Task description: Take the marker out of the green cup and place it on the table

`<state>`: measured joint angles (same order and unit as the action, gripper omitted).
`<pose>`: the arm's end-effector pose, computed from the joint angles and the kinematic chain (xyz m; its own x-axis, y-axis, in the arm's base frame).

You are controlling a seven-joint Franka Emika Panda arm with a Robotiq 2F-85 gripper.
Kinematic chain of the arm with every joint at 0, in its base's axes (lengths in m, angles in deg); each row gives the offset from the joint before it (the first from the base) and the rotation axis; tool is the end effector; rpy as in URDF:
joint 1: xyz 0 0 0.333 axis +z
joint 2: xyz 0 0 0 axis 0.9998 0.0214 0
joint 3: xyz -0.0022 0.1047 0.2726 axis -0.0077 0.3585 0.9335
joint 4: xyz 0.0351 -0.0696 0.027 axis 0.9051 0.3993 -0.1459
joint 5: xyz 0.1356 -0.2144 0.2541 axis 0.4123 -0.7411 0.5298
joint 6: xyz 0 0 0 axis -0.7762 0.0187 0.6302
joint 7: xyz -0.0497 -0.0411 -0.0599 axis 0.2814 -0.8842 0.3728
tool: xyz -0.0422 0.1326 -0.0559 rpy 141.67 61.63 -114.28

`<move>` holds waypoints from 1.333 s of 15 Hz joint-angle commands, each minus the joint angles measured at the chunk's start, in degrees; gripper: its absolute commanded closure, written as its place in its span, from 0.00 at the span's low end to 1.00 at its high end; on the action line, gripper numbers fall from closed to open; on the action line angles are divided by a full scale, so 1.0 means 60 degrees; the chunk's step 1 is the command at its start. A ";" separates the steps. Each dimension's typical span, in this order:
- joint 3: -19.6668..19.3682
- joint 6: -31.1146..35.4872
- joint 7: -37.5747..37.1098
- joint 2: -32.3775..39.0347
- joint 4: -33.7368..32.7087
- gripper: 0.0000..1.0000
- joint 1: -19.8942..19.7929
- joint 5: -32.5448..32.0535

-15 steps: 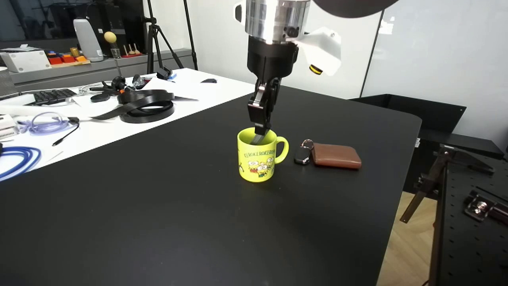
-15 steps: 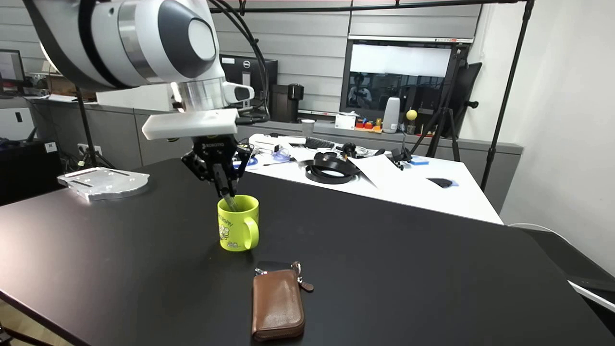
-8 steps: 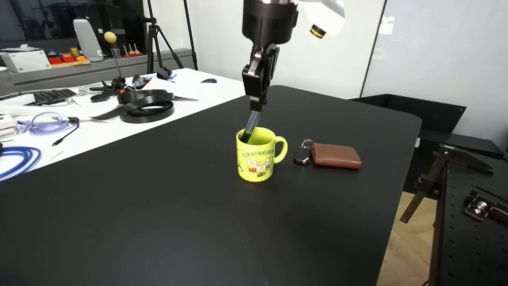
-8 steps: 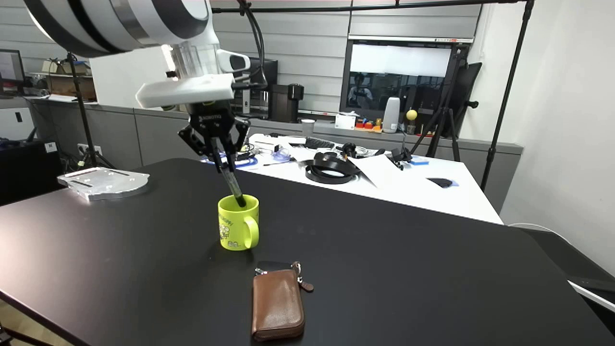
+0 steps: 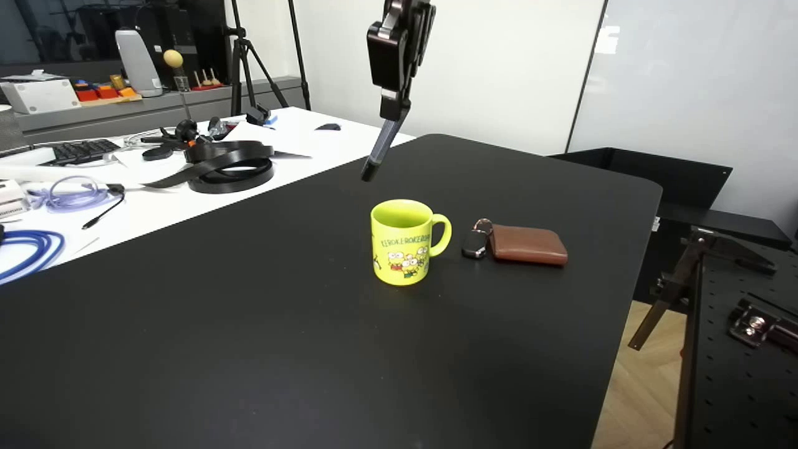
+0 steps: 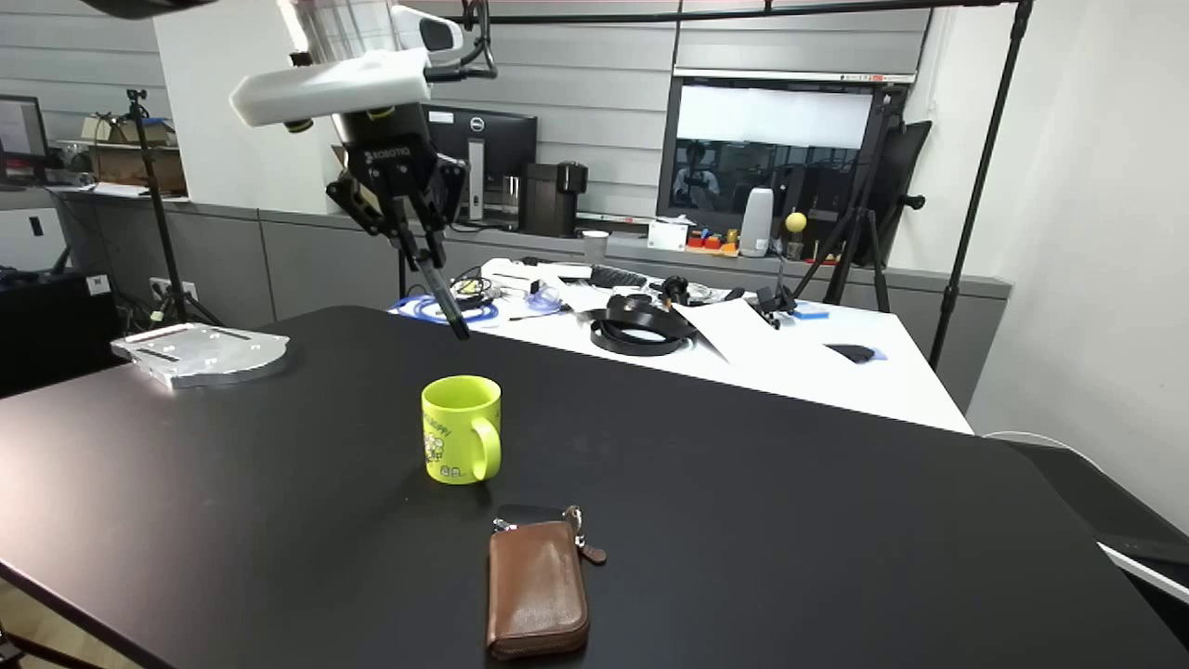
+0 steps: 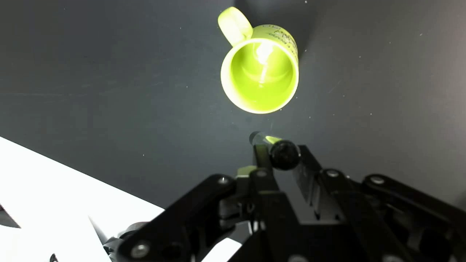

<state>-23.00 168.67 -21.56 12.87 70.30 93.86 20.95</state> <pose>0.4522 0.0525 0.3016 0.8849 0.4071 0.2262 0.3649 -0.9079 0.2064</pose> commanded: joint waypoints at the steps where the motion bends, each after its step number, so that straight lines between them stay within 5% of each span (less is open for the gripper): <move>1: 0.0189 0.0388 -0.0213 -0.0097 0.0136 0.94 -0.0395 -0.0298; 9: -0.0188 0.1529 -0.0672 0.0087 0.0665 0.94 -0.1751 -0.1120; 14: -0.0562 0.3289 -0.0624 0.0993 0.0892 0.94 -0.2575 -0.1563; 19: -0.0829 0.5763 0.0372 0.2806 0.1061 0.94 -0.2444 0.0198; 20: -0.0185 0.6146 0.0109 0.3188 0.1034 0.94 -0.3062 0.0020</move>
<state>-27.33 198.89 -20.98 25.68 76.85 77.88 18.67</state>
